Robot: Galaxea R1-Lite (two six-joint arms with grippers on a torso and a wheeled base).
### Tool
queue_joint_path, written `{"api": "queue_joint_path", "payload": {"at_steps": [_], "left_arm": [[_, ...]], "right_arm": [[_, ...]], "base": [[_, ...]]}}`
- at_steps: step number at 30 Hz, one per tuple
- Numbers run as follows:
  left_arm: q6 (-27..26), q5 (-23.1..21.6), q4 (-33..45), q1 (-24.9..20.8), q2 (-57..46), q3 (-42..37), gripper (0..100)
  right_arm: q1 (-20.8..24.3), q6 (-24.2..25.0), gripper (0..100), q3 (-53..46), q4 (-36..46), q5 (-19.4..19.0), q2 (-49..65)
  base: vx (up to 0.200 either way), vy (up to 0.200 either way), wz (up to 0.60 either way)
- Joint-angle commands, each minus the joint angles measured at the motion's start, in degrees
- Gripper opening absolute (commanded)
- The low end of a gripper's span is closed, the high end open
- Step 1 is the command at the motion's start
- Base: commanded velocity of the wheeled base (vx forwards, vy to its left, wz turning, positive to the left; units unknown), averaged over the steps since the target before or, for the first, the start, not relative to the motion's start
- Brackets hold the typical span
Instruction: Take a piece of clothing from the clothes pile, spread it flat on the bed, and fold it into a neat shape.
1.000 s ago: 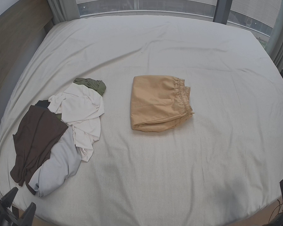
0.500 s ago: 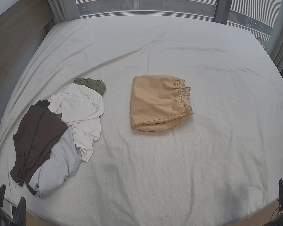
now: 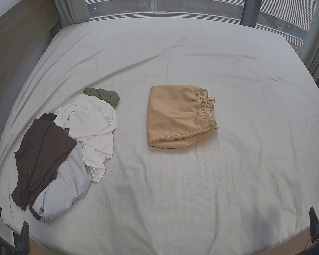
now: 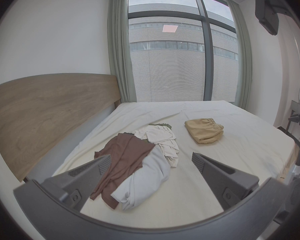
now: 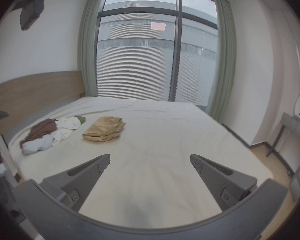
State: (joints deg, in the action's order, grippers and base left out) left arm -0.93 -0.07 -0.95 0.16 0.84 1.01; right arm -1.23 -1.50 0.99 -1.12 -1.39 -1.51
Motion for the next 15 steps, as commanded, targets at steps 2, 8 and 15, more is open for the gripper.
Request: {"api": "queue_joint_path", "payload": {"at_steps": [2,8,15], "left_arm": [[0.75,-1.16,0.69,-0.07,-0.84,-1.01,100],[0.84,-1.16,0.69,-0.16,-0.84,-1.01,100],[1.01,-1.16,0.69,-0.16,-0.84,-1.01,100]], "right_arm": [[0.09,1.41,100,-0.90,1.12,-0.28,0.37],[0.35,1.41,100,-0.90,1.21,-0.46,0.72],[0.44,1.76,100,-0.90,1.21,-0.19,0.72]], "base": [[0.000,0.000,0.00],[0.000,0.000,0.00],[0.000,0.000,0.00]]}}
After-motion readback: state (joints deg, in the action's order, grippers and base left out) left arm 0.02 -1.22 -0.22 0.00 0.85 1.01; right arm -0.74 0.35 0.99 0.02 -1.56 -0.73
